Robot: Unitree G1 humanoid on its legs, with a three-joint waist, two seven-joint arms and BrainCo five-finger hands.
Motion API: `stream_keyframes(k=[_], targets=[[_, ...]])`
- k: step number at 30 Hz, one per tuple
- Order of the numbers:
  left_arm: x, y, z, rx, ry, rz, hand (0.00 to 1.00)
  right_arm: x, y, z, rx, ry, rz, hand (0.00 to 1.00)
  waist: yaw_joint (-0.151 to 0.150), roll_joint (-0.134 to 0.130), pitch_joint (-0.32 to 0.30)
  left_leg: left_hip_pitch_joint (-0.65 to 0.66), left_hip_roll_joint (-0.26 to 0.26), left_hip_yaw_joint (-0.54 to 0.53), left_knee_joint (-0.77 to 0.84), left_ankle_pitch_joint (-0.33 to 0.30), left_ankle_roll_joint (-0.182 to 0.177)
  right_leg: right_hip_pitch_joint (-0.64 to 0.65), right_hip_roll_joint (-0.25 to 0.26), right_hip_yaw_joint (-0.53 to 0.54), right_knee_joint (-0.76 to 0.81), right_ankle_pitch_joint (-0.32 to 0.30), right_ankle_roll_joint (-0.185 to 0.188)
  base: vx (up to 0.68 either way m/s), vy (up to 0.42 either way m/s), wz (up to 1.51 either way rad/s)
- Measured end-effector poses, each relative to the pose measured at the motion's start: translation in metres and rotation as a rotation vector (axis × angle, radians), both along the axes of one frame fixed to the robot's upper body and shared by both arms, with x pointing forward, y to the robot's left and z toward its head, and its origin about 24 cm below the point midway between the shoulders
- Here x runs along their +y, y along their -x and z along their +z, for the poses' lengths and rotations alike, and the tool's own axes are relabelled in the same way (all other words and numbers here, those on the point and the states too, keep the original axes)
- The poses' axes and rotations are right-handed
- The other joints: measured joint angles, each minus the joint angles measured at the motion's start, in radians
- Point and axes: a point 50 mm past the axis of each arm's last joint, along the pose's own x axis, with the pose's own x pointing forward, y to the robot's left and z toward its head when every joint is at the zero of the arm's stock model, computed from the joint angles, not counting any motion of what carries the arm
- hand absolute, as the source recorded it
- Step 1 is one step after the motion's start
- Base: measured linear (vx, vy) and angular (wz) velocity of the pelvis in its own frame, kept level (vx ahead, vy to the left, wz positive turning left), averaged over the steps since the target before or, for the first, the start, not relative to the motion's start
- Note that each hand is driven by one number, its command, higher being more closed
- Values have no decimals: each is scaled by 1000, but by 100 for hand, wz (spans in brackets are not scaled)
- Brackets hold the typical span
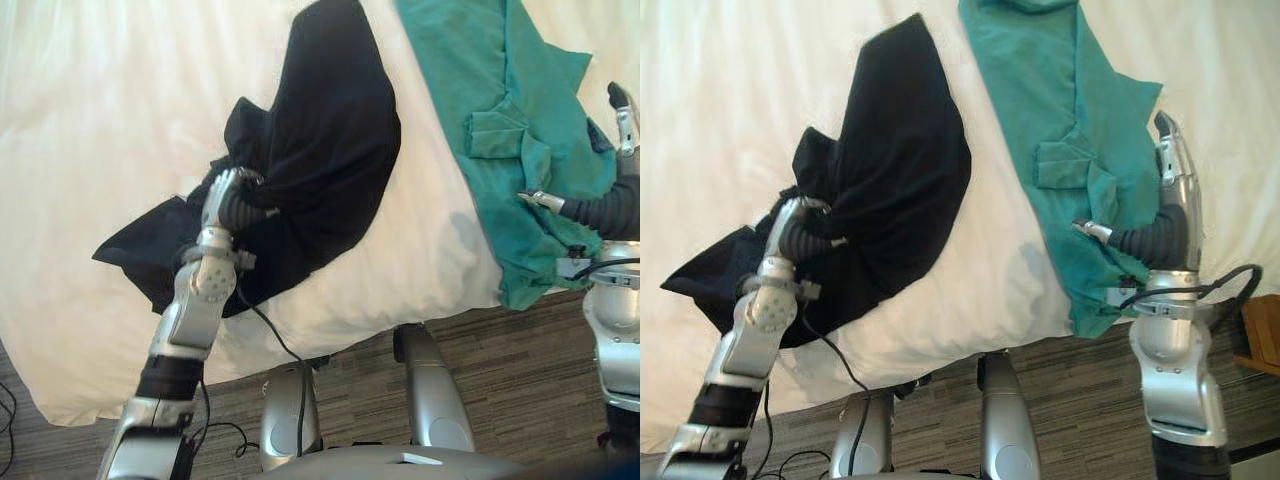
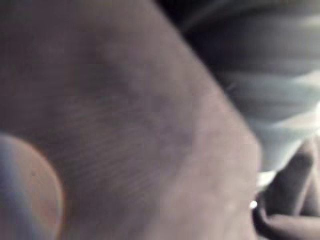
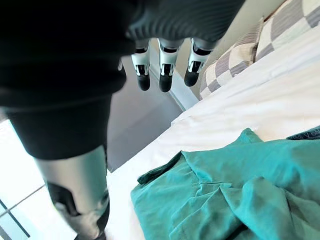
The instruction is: Tidy the bed and pick cloth on bed and put in laundry
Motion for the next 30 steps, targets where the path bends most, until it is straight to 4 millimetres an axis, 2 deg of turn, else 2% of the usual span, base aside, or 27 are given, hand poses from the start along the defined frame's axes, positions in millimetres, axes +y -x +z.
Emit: stream_keyframes(k=[2, 6, 12, 15, 20, 23, 27, 30], targets=[[5, 10, -6, 24, 30, 0, 100, -6, -1, 3, 18, 40, -18, 0, 4, 0, 0, 4, -8, -3, -15, 5, 2, 3, -7, -7, 1, -8, -2, 29, -19, 17], [29, 41, -23, 117, 147, 35, 100, -22, -4, 2, 111, 118, -59, 0, 16, 3, 5, 20, -23, -19, -41, 16, -1, 15, -20, -20, 18, -32, -3, 9, -40, 15], [62, 75, -46, 246, 217, 137, 100, -43, -10, -3, 212, 129, -117, 0, 29, 11, 9, 28, -38, -31, -90, 46, -7, 15, -29, -40, 21, -43, -11, 40, -47, 13], [70, 79, -61, 306, 234, 173, 100, -48, -13, 6, 226, 173, -128, 0, 43, 25, 17, 50, -52, -30, -126, 68, -13, 15, -36, -41, 30, -52, -12, 81, -42, 6], [75, 83, -71, 332, 261, 205, 100, -58, -28, 16, 223, 166, -161, 0, 48, 32, 18, 54, -58, -30, -158, 88, -20, -2, -37, -44, 50, -64, -20, 48, -41, 3], [79, 84, -84, 370, 274, 225, 100, -57, -39, 27, 225, 206, -156, 0, 46, 51, 28, 54, -69, -28, -179, 101, -17, -17, -43, -40, 59, -66, -19, 13, -15, 2], [82, 82, -92, 389, 315, 237, 100, -70, -51, 34, 253, 201, -198, 0, 46, 87, 47, 49, -95, -27, -230, 134, -11, -44, -60, -41, 70, -66, -19, 14, -14, 9], [84, 83, -95, 392, 344, 246, 100, -75, -57, 43, 245, 174, -207, 0, 47, 99, 51, 24, -104, -26, -244, 148, -10, -83, -63, -35, 83, -66, -18, 11, -19, 2]])
